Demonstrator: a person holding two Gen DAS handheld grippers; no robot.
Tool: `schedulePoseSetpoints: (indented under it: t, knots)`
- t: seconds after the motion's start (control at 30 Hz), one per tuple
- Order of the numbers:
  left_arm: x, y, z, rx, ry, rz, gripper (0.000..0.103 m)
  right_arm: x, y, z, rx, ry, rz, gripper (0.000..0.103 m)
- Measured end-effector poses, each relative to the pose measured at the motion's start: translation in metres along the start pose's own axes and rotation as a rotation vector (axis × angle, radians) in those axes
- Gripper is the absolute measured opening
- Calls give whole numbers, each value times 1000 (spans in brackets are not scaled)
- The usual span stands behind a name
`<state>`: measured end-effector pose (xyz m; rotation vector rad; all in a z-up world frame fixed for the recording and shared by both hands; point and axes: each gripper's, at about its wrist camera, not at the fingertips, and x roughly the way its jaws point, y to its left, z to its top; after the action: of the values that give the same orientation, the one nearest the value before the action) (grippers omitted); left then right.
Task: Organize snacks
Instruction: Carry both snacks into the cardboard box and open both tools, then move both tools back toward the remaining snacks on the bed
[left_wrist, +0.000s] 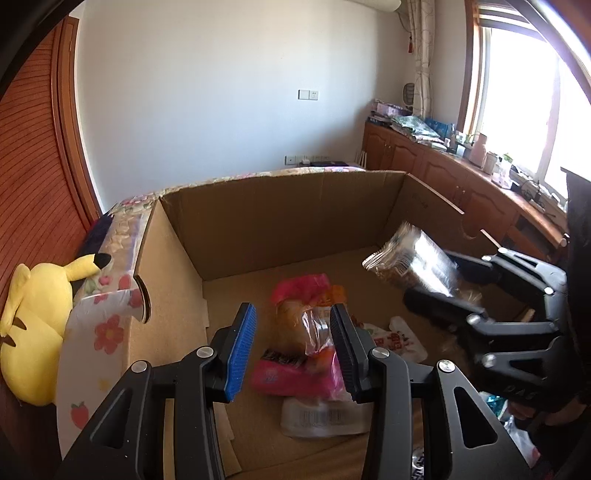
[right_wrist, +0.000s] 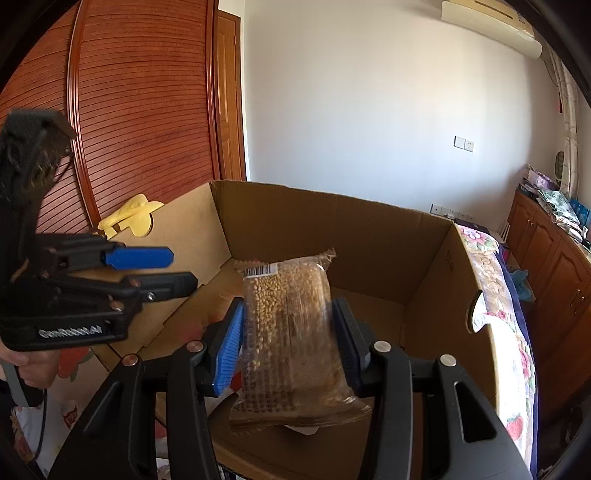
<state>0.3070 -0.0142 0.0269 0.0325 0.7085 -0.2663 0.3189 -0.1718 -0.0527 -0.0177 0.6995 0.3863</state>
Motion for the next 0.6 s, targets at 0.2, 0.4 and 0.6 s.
schedulePoseSetpoints:
  t: [0.2, 0.4, 0.6]
  knots:
    - [-8, -3, -3, 8, -21, -3, 45, -6, -3, 1, 21, -11, 2, 58]
    - [-19, -3, -14, 21, -36, -14, 45, -22, -1, -2, 23, -22, -1, 58]
    - [-42, -6, -26, 41, -63, -40, 45, -59, -3, -11, 35, -51, -11, 58]
